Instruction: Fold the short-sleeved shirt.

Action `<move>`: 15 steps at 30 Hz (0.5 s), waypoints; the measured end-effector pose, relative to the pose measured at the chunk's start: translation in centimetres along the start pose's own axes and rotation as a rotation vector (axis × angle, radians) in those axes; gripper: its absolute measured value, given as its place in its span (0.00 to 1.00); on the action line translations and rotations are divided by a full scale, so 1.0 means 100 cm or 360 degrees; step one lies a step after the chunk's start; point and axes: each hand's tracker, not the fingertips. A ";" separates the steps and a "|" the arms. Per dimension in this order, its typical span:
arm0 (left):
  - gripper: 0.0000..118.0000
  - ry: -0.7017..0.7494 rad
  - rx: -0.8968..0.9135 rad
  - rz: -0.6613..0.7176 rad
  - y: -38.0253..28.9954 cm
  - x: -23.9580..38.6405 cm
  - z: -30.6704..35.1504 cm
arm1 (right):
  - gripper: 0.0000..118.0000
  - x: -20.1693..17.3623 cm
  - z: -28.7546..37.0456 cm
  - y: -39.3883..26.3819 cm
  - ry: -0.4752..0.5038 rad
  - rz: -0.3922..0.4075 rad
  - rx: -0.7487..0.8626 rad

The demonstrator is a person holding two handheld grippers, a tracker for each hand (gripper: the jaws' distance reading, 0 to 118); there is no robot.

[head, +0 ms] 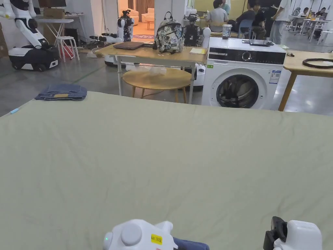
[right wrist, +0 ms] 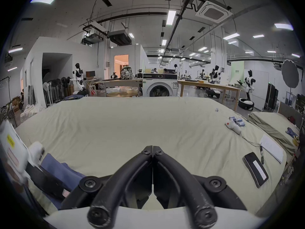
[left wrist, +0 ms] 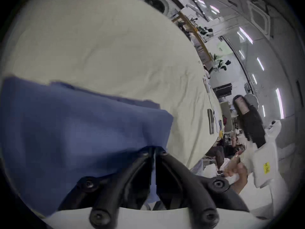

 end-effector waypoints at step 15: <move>0.00 0.0159 0.0415 -0.0393 -0.005 0.029 0.052 | 0.00 -0.009 -0.007 0.010 0.0012 -0.0015 0.0056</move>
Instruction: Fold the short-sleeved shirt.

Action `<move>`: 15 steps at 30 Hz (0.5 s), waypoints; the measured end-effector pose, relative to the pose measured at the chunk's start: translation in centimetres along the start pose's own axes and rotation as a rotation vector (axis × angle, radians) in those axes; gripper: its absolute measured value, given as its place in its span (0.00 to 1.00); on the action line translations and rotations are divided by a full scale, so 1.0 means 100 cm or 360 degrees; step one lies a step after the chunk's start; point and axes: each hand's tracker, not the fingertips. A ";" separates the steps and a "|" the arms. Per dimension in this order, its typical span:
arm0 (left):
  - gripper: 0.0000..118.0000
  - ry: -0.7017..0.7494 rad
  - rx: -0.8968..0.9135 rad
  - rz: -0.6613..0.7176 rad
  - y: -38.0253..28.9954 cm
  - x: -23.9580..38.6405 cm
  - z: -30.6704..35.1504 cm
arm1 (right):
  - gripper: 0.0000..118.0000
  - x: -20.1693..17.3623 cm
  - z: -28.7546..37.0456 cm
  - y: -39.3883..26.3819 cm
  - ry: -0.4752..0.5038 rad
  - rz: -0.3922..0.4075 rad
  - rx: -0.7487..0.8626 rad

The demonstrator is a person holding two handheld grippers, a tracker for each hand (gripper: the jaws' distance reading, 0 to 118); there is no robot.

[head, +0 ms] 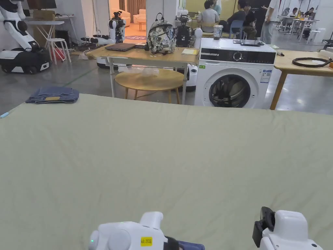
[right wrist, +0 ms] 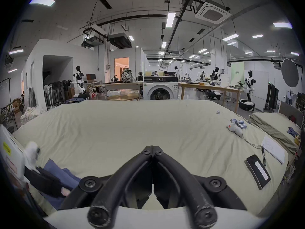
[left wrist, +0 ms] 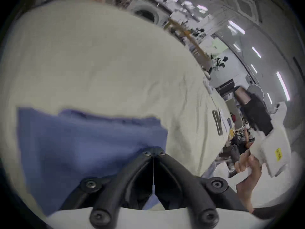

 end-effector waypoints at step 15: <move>0.00 0.1023 0.1380 -0.0650 -0.007 0.008 0.121 | 0.00 -0.021 -0.003 0.027 0.0007 -0.0019 0.0161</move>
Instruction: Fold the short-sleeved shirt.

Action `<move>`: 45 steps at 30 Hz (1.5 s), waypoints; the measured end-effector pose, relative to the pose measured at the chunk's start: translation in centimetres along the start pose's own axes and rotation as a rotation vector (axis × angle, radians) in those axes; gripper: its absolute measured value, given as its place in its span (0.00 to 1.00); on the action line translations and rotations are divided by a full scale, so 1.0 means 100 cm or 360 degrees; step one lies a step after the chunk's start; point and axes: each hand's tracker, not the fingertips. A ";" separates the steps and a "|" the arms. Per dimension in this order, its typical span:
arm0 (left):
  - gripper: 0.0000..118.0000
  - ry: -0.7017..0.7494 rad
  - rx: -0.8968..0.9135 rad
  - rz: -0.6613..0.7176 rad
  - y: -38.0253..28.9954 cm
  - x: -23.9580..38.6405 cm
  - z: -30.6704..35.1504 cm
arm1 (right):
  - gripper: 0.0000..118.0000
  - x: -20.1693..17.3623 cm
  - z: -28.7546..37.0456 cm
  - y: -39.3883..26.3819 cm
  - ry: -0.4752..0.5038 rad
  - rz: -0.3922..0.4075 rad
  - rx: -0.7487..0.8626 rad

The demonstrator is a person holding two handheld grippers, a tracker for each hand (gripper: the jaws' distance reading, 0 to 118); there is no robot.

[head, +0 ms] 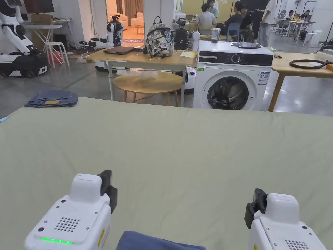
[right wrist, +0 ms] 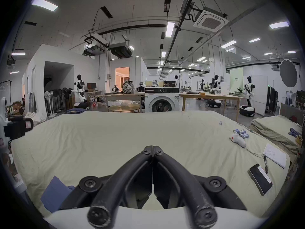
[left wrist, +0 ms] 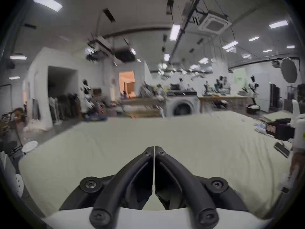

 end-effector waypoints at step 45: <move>0.13 -0.1000 -0.1276 0.0922 -0.082 -0.119 -0.040 | 0.00 -0.096 0.011 -0.135 0.0391 0.0160 -0.0859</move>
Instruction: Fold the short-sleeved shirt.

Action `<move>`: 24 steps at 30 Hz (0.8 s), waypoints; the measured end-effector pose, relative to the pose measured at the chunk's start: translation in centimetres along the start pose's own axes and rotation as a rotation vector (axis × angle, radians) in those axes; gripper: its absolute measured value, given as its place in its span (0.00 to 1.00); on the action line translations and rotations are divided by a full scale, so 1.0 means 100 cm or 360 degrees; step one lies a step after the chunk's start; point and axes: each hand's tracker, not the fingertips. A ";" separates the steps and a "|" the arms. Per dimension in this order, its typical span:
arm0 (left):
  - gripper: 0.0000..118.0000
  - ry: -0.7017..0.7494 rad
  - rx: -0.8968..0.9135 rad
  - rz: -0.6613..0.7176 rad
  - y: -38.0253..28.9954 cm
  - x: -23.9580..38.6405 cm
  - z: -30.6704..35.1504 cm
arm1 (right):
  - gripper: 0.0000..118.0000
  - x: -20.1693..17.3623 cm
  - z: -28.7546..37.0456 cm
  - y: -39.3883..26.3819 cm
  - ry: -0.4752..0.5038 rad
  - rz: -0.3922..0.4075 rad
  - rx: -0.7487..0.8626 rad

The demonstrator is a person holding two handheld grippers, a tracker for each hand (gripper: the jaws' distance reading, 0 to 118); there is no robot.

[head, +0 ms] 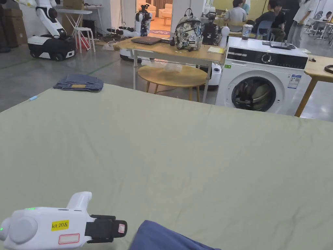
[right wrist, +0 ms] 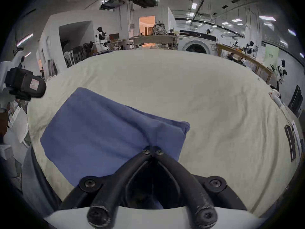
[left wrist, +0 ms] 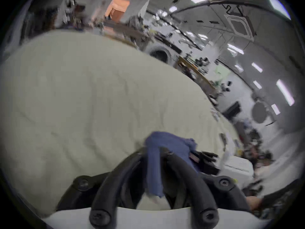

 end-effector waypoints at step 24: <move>0.14 -0.0478 -0.0375 0.0466 -0.035 -0.033 -0.115 | 0.00 0.002 0.003 0.000 0.0014 0.0007 0.0015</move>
